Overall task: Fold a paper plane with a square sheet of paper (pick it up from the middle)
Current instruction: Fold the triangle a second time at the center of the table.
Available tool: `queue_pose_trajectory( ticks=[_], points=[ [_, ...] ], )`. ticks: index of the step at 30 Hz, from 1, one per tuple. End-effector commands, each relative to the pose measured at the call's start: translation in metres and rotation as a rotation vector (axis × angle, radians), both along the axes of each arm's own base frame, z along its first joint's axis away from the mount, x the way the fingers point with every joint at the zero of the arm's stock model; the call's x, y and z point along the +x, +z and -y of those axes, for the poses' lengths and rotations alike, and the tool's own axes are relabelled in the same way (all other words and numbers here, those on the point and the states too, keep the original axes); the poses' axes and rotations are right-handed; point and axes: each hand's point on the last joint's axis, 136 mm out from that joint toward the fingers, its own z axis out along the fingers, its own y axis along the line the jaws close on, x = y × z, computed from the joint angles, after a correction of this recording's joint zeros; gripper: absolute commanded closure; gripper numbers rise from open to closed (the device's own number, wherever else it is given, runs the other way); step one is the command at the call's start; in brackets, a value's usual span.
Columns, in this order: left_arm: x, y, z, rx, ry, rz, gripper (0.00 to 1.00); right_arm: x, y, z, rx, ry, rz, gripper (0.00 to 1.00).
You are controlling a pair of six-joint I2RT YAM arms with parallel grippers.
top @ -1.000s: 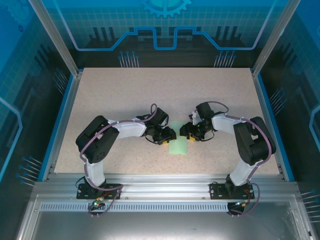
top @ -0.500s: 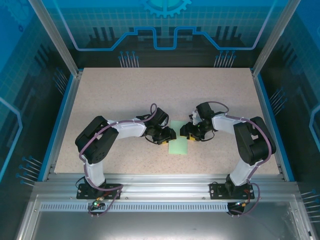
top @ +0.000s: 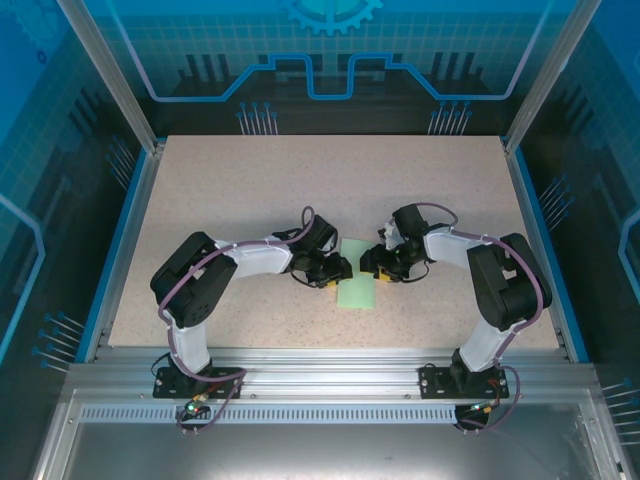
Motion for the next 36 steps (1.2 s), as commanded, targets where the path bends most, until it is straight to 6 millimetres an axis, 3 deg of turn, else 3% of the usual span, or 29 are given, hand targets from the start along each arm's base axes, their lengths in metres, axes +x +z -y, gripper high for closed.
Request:
queue_pose_trajectory(
  ticks=[1,10,18,28,36],
  points=[
    [-0.002,0.016,0.007,-0.050,0.005,0.009,0.61,-0.009,-0.010,0.007,-0.020,-0.011,-0.041,0.45],
    [0.010,0.024,0.009,-0.094,0.032,0.025,0.65,-0.004,0.014,0.013,-0.040,-0.021,0.042,0.37],
    [0.017,0.025,0.006,-0.113,0.055,0.019,0.72,-0.023,0.030,0.035,-0.126,-0.037,0.160,0.35],
    [0.021,0.030,0.012,-0.137,0.065,-0.010,0.76,-0.062,0.057,-0.002,-0.228,0.216,0.557,0.31],
    [0.022,0.036,0.017,-0.162,0.063,-0.020,0.77,-0.073,0.065,-0.041,-0.388,0.429,0.763,0.28]
  ],
)
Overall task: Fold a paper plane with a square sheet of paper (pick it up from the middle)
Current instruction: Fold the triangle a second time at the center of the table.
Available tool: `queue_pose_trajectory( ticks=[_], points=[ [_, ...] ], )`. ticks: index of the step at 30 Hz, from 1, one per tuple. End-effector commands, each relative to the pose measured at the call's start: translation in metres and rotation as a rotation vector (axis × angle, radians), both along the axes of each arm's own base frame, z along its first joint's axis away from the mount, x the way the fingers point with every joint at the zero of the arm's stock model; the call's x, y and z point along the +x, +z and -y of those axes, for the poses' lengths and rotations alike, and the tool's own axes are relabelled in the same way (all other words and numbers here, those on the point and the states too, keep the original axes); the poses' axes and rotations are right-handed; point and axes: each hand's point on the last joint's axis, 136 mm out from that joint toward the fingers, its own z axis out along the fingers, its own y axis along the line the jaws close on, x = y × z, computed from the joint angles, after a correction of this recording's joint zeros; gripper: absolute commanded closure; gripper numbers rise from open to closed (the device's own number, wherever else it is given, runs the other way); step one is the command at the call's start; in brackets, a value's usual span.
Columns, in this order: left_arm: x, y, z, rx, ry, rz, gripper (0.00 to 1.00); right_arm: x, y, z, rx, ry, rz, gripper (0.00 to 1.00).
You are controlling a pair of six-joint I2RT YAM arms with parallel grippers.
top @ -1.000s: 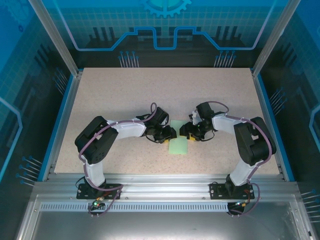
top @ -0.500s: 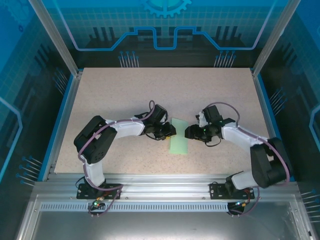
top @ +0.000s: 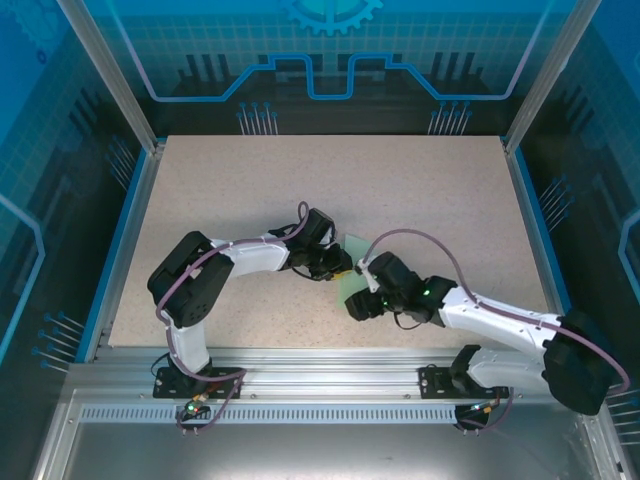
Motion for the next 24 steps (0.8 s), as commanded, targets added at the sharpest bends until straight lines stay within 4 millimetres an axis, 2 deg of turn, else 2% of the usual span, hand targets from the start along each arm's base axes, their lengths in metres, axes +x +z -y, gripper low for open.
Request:
queue_pose_trajectory(
  ticks=[1,4,10,14,20,24],
  points=[
    [0.006,0.017,0.009,-0.053,0.000,-0.008,0.77,0.016,0.010,-0.013,-0.091,0.032,0.148,0.28],
    [0.005,0.017,0.008,-0.053,0.002,-0.013,0.77,0.020,0.006,-0.018,-0.180,0.036,0.189,0.28],
    [0.005,0.017,0.008,-0.056,0.007,-0.018,0.77,0.021,-0.001,-0.034,-0.227,0.076,0.209,0.29],
    [0.004,0.019,0.009,-0.060,0.003,-0.016,0.77,0.023,-0.009,-0.032,-0.291,0.059,0.221,0.30],
    [0.003,0.016,0.007,-0.049,0.002,-0.022,0.77,0.025,-0.004,-0.024,-0.301,0.020,0.243,0.42],
    [0.003,0.015,0.007,-0.046,0.003,-0.023,0.76,0.024,0.003,-0.020,-0.299,0.021,0.242,0.58]
  ],
)
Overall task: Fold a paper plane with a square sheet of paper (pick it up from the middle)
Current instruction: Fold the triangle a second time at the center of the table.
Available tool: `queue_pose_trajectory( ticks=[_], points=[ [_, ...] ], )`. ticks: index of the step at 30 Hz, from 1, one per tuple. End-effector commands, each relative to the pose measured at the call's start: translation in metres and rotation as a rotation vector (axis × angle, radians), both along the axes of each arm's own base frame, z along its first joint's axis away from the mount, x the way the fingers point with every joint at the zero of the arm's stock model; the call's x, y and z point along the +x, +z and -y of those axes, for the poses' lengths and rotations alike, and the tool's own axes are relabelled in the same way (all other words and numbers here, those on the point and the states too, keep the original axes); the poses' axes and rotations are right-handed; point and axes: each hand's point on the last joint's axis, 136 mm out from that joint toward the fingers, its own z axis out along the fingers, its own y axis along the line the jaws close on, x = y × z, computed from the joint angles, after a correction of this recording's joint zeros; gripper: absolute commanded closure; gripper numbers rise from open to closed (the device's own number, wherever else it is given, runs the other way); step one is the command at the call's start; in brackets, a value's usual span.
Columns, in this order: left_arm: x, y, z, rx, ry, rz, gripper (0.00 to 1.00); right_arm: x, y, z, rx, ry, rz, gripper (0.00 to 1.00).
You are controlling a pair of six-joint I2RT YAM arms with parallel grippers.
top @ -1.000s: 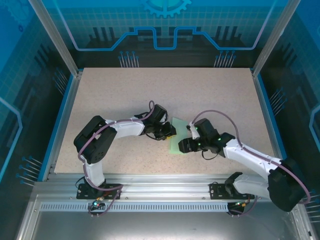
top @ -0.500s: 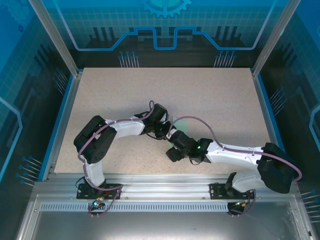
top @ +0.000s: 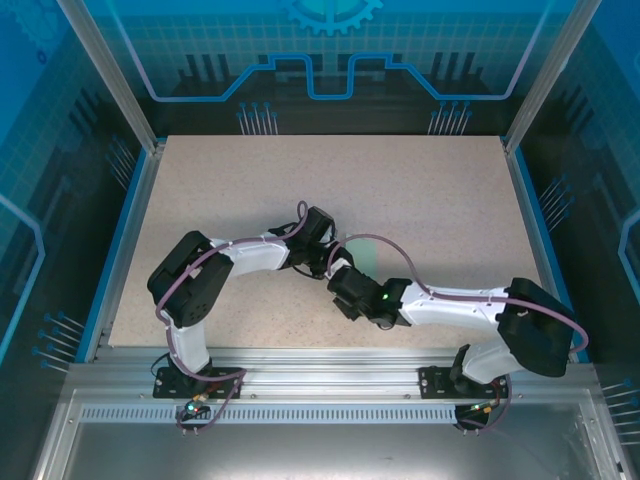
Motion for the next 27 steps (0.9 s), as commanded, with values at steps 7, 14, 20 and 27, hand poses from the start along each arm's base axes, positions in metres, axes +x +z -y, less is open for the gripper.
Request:
queue_pose_trajectory(
  ticks=[7,14,20,27],
  points=[
    [0.002,0.011,0.004,-0.026,-0.013,-0.003,0.76,0.005,0.014,0.009,0.002,-0.037,-0.018,0.76],
    [0.003,0.011,0.003,-0.013,-0.016,0.002,0.75,0.007,0.015,0.009,0.041,-0.043,-0.064,0.88],
    [0.005,0.014,-0.006,0.042,-0.006,0.025,0.66,0.004,0.016,0.007,0.180,-0.017,-0.171,0.93],
    [0.006,0.023,-0.030,0.126,0.057,0.088,0.53,0.010,0.012,0.006,0.435,-0.003,-0.384,0.92]
  ],
)
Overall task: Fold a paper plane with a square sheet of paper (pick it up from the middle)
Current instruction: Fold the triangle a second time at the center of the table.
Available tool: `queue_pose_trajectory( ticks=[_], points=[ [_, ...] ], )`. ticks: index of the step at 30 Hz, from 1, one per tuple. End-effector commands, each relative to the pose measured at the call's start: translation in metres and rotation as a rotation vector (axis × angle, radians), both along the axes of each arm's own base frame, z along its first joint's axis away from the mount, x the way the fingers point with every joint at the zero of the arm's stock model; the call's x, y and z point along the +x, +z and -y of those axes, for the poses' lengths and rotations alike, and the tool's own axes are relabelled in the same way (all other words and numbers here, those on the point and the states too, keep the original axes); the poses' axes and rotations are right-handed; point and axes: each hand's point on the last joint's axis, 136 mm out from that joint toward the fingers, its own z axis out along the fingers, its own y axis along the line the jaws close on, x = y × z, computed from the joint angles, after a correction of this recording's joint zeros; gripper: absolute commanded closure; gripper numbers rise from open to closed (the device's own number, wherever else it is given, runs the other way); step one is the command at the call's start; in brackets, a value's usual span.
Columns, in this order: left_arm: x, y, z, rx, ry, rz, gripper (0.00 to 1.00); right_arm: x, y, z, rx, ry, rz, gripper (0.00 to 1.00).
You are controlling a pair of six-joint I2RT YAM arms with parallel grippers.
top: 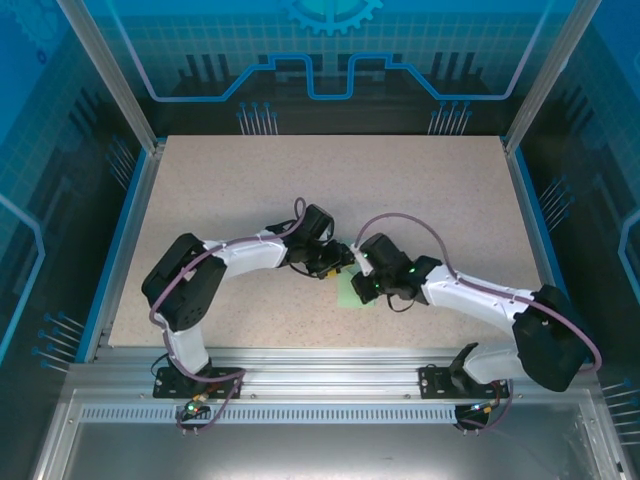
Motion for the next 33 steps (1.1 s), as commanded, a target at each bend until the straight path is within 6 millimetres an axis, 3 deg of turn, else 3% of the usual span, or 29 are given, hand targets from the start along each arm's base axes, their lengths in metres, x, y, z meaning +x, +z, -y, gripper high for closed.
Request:
queue_pose_trajectory(
  ticks=[1,6,11,19,33],
  points=[
    [0.001,0.013,-0.018,0.054,0.034,0.053,0.52,-0.008,0.003,-0.014,0.168,0.073,-0.109,0.92],
    [-0.002,0.020,-0.026,0.064,0.040,0.088,0.48,0.000,-0.005,-0.008,0.235,0.070,-0.213,0.90],
    [-0.007,0.020,-0.023,0.054,0.014,0.097,0.53,0.012,-0.016,0.002,0.242,0.037,-0.282,0.89],
    [-0.016,0.014,-0.001,0.016,-0.066,0.083,0.62,0.025,-0.020,0.017,0.252,-0.015,-0.320,0.87],
    [-0.019,0.001,0.037,-0.044,-0.128,0.050,0.67,0.034,-0.032,0.028,0.252,-0.041,-0.355,0.85]
  ],
)
